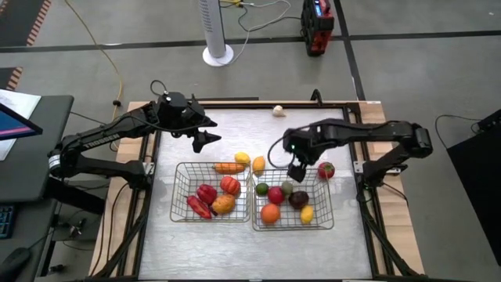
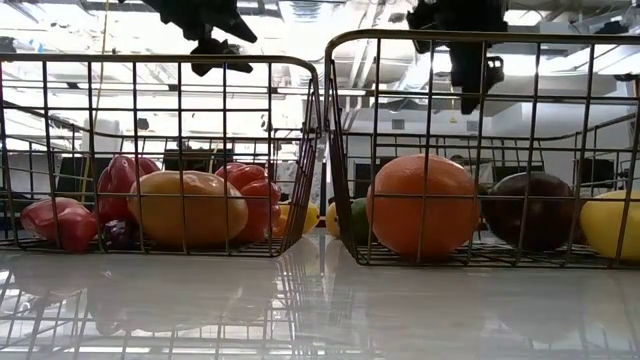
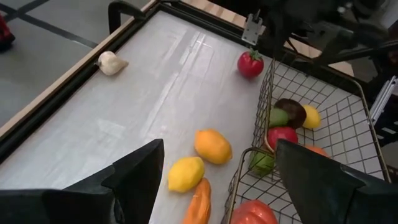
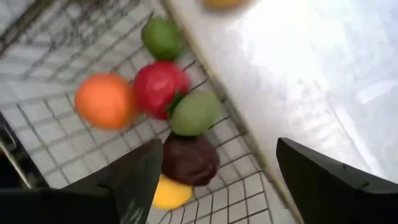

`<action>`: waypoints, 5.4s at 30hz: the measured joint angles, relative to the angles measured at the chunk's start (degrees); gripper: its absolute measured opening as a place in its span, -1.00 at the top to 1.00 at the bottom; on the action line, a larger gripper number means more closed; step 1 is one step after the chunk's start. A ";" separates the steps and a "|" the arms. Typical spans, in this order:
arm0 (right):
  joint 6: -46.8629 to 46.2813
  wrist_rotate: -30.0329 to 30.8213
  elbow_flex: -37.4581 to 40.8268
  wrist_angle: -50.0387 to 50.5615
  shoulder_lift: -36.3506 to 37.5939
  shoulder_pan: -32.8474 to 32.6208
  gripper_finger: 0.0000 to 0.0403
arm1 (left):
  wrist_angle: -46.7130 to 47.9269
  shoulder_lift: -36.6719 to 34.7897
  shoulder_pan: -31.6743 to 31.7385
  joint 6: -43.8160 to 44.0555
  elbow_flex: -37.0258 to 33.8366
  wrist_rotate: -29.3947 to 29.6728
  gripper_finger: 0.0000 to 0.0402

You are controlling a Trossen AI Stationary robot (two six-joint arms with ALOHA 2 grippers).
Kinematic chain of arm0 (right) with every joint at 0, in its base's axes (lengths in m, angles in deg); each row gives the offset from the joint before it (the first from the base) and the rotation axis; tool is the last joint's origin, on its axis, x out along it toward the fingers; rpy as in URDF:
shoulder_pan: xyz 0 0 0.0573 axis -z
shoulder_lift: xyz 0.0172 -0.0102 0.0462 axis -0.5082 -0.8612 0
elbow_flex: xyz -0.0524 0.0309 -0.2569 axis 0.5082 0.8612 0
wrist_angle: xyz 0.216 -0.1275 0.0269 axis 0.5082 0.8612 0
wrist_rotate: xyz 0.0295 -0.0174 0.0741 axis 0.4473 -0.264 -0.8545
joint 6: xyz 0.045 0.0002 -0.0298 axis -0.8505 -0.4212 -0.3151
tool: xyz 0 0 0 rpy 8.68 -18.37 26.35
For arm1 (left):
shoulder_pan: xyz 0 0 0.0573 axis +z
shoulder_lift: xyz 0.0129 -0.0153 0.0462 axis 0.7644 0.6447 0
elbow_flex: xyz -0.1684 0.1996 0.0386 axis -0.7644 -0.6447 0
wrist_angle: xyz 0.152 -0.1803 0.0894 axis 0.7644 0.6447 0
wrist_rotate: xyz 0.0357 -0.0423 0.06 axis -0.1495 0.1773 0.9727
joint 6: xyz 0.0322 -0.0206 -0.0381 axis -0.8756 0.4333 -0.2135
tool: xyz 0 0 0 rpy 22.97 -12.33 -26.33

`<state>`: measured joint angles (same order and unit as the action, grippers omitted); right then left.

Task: Sort produce into baskets
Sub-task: Put the tomato into the right wire basket, then put the garlic into the left wire basket

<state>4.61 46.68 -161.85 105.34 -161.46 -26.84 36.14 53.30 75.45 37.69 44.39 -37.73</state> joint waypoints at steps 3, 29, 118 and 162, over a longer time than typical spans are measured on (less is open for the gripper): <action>0.38 0.67 0.00 -0.82 -0.69 3.70 -0.67 | -0.19 0.00 0.00 1.43 0.00 -0.07 -0.46; -2.07 -5.45 21.31 9.13 5.42 26.01 -0.60 | 4.87 -0.74 -0.03 3.88 0.00 -4.37 -0.46; 16.25 5.67 -1.50 -33.93 -24.21 32.94 -0.92 | 2.66 -0.72 0.47 6.11 0.00 6.25 -0.46; 18.20 2.18 -2.95 -32.74 -24.95 30.72 -0.14 | 5.58 -0.70 7.89 6.28 0.00 0.95 -0.46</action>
<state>22.81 48.85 -164.80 72.60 -186.41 3.88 41.71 52.60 83.33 43.96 44.39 -36.78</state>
